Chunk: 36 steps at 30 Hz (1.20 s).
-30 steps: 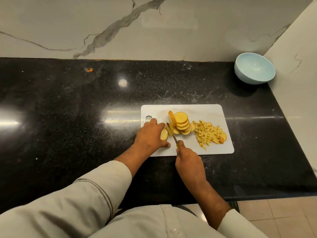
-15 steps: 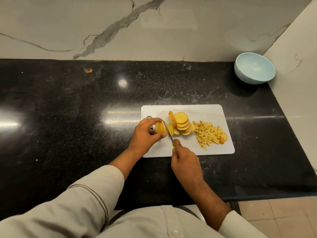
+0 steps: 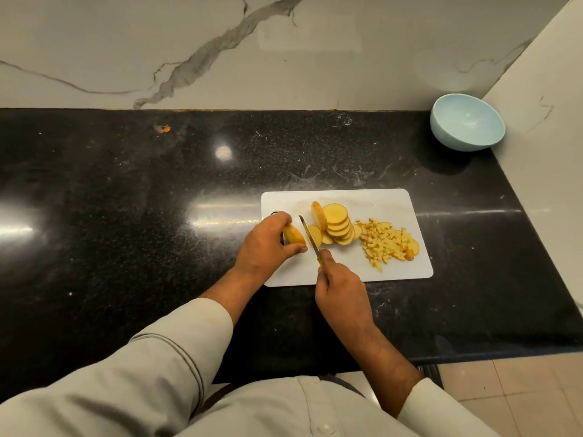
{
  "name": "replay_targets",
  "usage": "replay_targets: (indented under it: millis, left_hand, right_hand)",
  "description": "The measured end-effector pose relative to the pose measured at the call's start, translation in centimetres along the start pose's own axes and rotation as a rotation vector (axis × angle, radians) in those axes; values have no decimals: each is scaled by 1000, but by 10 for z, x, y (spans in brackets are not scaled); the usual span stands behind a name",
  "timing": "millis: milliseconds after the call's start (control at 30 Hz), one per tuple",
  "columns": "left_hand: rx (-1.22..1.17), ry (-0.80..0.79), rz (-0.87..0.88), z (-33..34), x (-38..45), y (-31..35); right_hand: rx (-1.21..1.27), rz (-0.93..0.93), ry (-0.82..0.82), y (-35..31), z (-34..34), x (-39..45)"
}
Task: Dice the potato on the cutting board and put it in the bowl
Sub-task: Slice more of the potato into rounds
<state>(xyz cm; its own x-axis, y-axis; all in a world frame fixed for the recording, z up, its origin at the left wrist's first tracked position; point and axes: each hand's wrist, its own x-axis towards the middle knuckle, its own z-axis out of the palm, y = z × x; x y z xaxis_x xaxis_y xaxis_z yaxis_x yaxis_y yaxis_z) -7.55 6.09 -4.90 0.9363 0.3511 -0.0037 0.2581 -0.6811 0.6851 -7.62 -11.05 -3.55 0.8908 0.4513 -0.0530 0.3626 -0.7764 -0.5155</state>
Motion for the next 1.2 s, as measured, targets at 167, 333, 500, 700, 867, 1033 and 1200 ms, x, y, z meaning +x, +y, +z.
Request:
replay_targets:
  millis: [167,333,500,700,867,1033,1200]
  left_hand:
    - [194,-59,24,-3,2,1]
    - [87,-110,-113,0,-2,14]
    - [-203,-111,-248,-3,2,7]
    - [-171,-193,-212,-9,3,5]
    - [-169,-243,-216,-5,9,9]
    - [-160,-203,-218,-4,13,8]
    - [-291,-66,-186,7,11,9]
  right_hand:
    - [5,30,-18,3,-3,0]
    - [3,12,-14,1,2,4]
    - [6,16,-52,0,3,4]
    - [10,15,-64,-3,2,7]
    - [33,49,-85,-3,2,10]
    - [50,50,-71,-5,0,11]
    - [43,44,-24,-9,-2,12]
